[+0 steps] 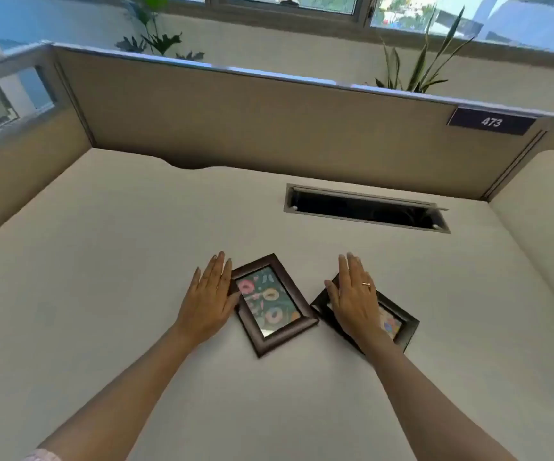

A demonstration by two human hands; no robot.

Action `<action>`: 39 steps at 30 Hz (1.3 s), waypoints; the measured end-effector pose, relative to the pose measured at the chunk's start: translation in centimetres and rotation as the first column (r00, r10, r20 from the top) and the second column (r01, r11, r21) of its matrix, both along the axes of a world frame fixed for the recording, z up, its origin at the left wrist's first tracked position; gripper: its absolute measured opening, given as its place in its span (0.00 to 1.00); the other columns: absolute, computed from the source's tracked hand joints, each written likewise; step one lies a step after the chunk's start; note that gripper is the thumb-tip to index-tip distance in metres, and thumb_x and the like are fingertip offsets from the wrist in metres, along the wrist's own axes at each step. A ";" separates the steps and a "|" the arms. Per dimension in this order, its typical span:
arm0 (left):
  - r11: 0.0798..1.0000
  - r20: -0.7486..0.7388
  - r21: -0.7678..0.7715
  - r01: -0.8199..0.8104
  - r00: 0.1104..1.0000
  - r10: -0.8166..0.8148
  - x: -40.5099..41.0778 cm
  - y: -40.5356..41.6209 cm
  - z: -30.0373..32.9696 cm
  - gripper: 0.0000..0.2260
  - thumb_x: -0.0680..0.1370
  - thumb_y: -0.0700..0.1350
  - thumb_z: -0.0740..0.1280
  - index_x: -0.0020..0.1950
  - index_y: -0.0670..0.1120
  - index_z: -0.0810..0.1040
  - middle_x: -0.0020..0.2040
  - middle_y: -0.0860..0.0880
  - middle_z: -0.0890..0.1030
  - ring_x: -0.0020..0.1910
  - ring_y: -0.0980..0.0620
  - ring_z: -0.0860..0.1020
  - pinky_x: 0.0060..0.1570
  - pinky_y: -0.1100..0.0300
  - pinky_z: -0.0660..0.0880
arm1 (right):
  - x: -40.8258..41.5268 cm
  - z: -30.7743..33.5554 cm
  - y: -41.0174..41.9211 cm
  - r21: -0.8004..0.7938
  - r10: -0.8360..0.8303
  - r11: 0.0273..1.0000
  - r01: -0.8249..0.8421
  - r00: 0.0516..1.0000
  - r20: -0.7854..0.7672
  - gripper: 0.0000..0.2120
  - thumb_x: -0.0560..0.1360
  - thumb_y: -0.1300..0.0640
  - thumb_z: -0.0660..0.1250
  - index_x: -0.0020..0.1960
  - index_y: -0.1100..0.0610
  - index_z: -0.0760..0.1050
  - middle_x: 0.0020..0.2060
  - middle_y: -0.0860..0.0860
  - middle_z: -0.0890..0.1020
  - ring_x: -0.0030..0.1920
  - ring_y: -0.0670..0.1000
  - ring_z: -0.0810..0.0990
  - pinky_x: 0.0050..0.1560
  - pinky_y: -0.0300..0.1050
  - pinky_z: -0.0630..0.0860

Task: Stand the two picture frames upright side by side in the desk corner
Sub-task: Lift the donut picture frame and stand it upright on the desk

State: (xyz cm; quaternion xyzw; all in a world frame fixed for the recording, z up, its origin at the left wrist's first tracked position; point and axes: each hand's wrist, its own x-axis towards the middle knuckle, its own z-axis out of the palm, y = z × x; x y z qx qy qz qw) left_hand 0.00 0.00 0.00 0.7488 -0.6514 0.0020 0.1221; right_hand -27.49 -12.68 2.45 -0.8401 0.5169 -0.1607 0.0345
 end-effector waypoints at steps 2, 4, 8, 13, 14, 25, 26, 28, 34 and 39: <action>0.999 -0.077 0.010 -0.045 0.996 0.045 -0.4 0.6 -1.1 0.31 0.80 0.60 0.43 0.76 0.41 0.52 0.76 0.42 0.55 0.75 0.45 0.55 0.70 0.44 0.56 | 0.3 -1.3 0.9 0.041 0.018 0.999 -0.019 1.000 0.009 0.31 0.78 0.43 0.49 0.74 0.61 0.62 0.73 0.60 0.66 0.73 0.60 0.63 0.69 0.60 0.65; 0.994 -0.133 0.042 -0.096 0.986 0.101 -1.0 1.6 -2.6 0.31 0.79 0.60 0.43 0.75 0.41 0.52 0.76 0.42 0.56 0.75 0.46 0.54 0.71 0.44 0.56 | 0.5 -2.8 2.1 0.068 0.031 0.997 -0.030 0.999 -0.015 0.30 0.78 0.43 0.51 0.73 0.61 0.64 0.72 0.60 0.67 0.73 0.59 0.64 0.69 0.60 0.65; 0.990 -0.162 0.069 -0.125 0.978 0.134 -1.7 2.3 -3.6 0.33 0.79 0.62 0.41 0.75 0.41 0.53 0.76 0.43 0.57 0.75 0.47 0.55 0.71 0.46 0.55 | 1.8 -3.6 2.8 0.096 0.075 0.993 -0.070 0.996 -0.051 0.33 0.80 0.40 0.43 0.68 0.62 0.70 0.68 0.60 0.73 0.71 0.61 0.68 0.65 0.61 0.68; 0.988 -0.140 0.072 -0.136 0.980 0.145 -1.8 2.3 -3.9 0.32 0.79 0.63 0.43 0.76 0.43 0.54 0.76 0.46 0.58 0.75 0.50 0.55 0.72 0.46 0.55 | 4.3 -3.9 2.7 0.029 0.099 0.995 -0.096 0.991 -0.095 0.23 0.78 0.47 0.54 0.55 0.63 0.78 0.57 0.61 0.81 0.65 0.63 0.75 0.60 0.57 0.73; 0.988 -0.128 0.068 -0.138 0.981 0.146 -1.8 2.3 -4.0 0.33 0.78 0.63 0.42 0.76 0.43 0.54 0.77 0.46 0.58 0.75 0.51 0.55 0.72 0.46 0.54 | 4.9 -3.8 2.8 0.017 0.084 0.996 -0.083 0.992 -0.095 0.21 0.77 0.48 0.55 0.51 0.64 0.79 0.52 0.60 0.82 0.61 0.63 0.78 0.57 0.56 0.75; 0.987 -0.128 0.059 -0.151 0.979 0.158 -1.6 2.1 -4.5 0.32 0.79 0.63 0.41 0.76 0.43 0.54 0.76 0.47 0.59 0.75 0.51 0.55 0.71 0.47 0.54 | 9.3 -2.3 3.3 0.185 -0.072 0.979 0.090 0.993 -0.098 0.12 0.70 0.59 0.72 0.39 0.68 0.75 0.33 0.64 0.78 0.34 0.64 0.79 0.32 0.52 0.75; 0.987 -0.135 0.062 -0.149 0.978 0.156 -1.7 2.3 -4.6 0.32 0.79 0.62 0.41 0.76 0.43 0.54 0.76 0.47 0.59 0.75 0.51 0.55 0.71 0.47 0.54 | 9.4 -2.1 3.5 0.219 -0.055 0.973 0.073 0.995 -0.084 0.11 0.71 0.61 0.71 0.40 0.69 0.74 0.35 0.65 0.78 0.35 0.65 0.79 0.32 0.52 0.76; 0.988 -0.132 0.053 -0.149 0.979 0.154 -1.8 2.3 -4.7 0.31 0.79 0.62 0.42 0.75 0.43 0.56 0.76 0.47 0.61 0.75 0.51 0.56 0.71 0.47 0.55 | 9.7 -2.0 3.5 0.241 -0.053 0.969 0.058 0.998 -0.029 0.09 0.74 0.63 0.67 0.46 0.69 0.72 0.39 0.64 0.77 0.38 0.64 0.79 0.32 0.50 0.74; 0.977 -0.419 -0.043 -0.209 0.891 0.172 -1.5 1.8 -2.8 0.30 0.79 0.60 0.44 0.75 0.44 0.57 0.75 0.47 0.62 0.75 0.50 0.55 0.72 0.49 0.53 | 9.8 -0.5 2.4 0.526 -0.272 0.839 0.142 0.945 0.179 0.09 0.80 0.55 0.53 0.54 0.62 0.63 0.38 0.55 0.73 0.41 0.58 0.74 0.39 0.47 0.68; 0.958 -0.468 -0.236 -0.161 0.883 0.033 -1.8 -0.2 0.6 0.22 0.80 0.45 0.54 0.73 0.41 0.61 0.73 0.43 0.66 0.74 0.45 0.58 0.67 0.43 0.65 | 7.1 0.4 0.4 0.827 -0.425 0.560 -0.048 0.840 0.337 0.15 0.78 0.51 0.55 0.53 0.63 0.69 0.45 0.57 0.77 0.42 0.53 0.74 0.39 0.44 0.68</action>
